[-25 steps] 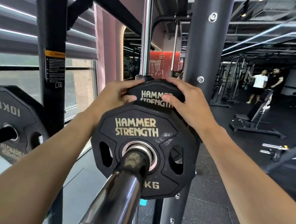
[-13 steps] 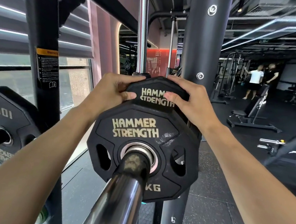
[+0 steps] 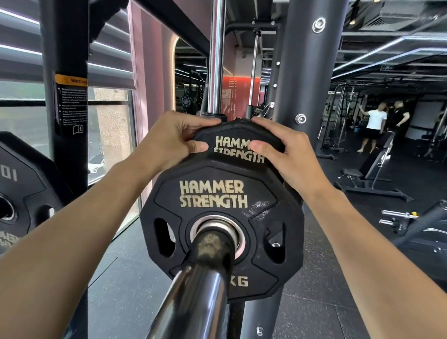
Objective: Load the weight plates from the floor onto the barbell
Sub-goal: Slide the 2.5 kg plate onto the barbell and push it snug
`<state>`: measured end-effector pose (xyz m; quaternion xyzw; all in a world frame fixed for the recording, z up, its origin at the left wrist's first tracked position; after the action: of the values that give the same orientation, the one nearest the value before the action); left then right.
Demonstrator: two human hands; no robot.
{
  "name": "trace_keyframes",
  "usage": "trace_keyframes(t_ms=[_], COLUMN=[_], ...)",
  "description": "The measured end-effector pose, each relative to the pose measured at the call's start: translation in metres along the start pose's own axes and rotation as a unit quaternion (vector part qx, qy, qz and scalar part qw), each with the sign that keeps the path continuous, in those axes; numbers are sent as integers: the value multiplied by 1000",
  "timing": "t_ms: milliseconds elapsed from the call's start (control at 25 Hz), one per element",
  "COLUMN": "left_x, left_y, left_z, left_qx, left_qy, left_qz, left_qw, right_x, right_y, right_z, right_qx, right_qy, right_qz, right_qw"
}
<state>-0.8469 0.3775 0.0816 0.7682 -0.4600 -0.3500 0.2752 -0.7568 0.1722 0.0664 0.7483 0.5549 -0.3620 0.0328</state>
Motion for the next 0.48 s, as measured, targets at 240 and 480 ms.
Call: trace_keyframes(t_ms=[240, 480], left_x=[2, -7], left_y=[3, 40], left_z=[4, 47], left_qx=[12, 89], left_qy=[-30, 26], left_qz=[-36, -64], left_qw=[999, 994], right_x=[-9, -31], right_y=[-19, -76], right_z=[4, 36], right_qx=[45, 40], right_qy=[-53, -2], right_qz=[79, 99], right_qw=[994, 994])
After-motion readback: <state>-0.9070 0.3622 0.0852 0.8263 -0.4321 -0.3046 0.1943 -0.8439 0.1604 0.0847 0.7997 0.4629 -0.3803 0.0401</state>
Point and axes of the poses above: each hand's wrist, its own z-axis away from the middle knuckle, its own x-axis out of the palm, y = z × x, the point moved 5 cm from there along -z, towards the middle knuckle, and after that the axes turned 15 degrees about z, right-handed, at the moved point
